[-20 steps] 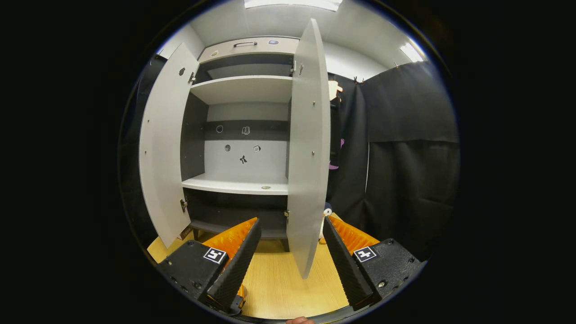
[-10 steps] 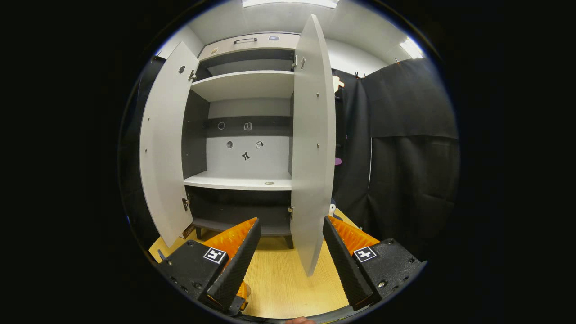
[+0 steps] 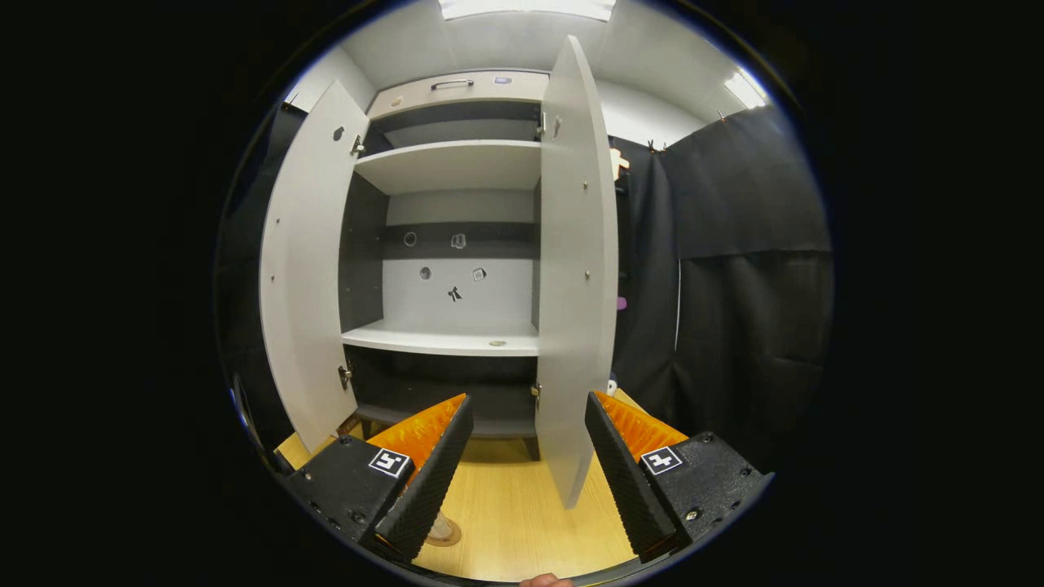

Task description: Grasp the bottle in the cabinet with the left hand and place it on the coaster, then close the right door with the right hand and the left door with the left hand.

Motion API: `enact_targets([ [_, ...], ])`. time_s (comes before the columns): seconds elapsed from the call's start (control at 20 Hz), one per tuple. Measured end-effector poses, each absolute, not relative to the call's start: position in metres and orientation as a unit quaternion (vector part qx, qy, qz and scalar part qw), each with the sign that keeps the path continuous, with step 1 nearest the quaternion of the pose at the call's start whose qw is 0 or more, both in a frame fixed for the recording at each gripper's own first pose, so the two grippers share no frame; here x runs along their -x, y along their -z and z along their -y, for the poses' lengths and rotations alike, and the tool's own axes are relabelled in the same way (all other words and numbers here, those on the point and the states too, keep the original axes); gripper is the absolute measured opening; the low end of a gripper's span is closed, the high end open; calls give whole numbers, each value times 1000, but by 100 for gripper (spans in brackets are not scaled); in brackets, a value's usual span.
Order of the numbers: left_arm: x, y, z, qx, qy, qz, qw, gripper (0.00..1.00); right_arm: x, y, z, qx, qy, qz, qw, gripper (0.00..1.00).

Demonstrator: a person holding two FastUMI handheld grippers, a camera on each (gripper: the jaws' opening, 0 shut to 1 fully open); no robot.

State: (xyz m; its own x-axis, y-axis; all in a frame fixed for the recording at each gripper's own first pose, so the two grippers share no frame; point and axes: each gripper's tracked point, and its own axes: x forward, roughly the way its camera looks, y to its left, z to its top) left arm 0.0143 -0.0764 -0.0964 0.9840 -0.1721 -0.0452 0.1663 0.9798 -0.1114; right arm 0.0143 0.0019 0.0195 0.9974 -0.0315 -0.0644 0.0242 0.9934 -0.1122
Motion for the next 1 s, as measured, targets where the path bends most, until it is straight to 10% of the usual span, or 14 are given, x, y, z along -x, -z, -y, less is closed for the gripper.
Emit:
enact_targets([
  [0.65,-23,-3,42,47,59,-18,997,94,-19,-74,-17,3,-62,50,997,85],
  [1.0,-11,16,49,39,72,-34,996,94,-44,-179,112,15,38,110,993,84],
])
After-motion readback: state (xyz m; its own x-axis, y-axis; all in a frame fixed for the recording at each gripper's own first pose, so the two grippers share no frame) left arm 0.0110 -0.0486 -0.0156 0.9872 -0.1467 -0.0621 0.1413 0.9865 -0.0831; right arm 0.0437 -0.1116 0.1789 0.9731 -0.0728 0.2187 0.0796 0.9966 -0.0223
